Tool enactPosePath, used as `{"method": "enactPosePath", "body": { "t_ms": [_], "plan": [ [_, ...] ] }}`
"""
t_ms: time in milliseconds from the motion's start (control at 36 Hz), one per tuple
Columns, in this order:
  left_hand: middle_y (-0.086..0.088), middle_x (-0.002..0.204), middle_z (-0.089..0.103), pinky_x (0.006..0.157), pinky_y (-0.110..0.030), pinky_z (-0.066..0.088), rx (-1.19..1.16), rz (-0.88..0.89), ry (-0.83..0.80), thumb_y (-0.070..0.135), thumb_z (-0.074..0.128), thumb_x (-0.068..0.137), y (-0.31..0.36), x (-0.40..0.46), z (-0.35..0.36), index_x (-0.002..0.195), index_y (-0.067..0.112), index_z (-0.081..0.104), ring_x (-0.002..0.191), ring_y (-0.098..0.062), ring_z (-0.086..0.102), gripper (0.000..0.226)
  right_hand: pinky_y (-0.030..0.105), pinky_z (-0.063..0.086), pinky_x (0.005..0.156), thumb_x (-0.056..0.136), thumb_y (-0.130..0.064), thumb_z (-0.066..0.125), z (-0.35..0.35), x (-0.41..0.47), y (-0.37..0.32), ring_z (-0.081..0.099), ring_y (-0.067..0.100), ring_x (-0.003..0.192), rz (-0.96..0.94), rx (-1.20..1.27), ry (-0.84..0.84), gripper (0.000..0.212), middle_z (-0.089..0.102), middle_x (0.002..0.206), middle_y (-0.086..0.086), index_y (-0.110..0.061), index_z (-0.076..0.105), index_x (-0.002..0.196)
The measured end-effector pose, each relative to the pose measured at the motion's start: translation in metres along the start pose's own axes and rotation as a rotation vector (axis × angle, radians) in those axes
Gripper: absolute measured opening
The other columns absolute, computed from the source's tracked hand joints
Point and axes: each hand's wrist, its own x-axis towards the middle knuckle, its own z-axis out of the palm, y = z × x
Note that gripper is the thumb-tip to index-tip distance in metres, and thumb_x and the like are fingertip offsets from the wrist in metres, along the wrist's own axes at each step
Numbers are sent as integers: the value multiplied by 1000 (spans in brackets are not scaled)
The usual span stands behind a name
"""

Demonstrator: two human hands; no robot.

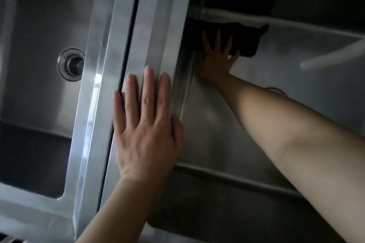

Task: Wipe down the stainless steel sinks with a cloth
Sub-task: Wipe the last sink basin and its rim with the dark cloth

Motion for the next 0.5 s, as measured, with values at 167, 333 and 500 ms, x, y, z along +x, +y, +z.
{"method": "enactPosePath", "body": {
  "t_ms": [167,333,500],
  "plan": [
    [-9,166,15,123,-54,9,3,-3,36,32,44,90,1,1,1,159,18,20,153,-36,10,75,68,12,113,100,-44,39,24,-85,49,-9,40,152,-333,-162,-110,66,-1,168,4,-43,7,157],
    [-9,167,12,123,-54,7,22,3,28,34,48,85,1,2,3,159,19,17,153,-36,9,82,67,7,116,104,-43,34,48,-199,99,-14,41,151,-795,-414,-424,57,-3,168,1,-45,13,156],
    [-8,167,10,123,-55,8,14,-6,26,34,38,86,3,2,1,160,20,14,153,-35,7,79,52,1,120,101,-41,42,38,-238,97,2,25,155,-835,-307,-548,49,21,166,-4,-31,42,149]
  ]
}}
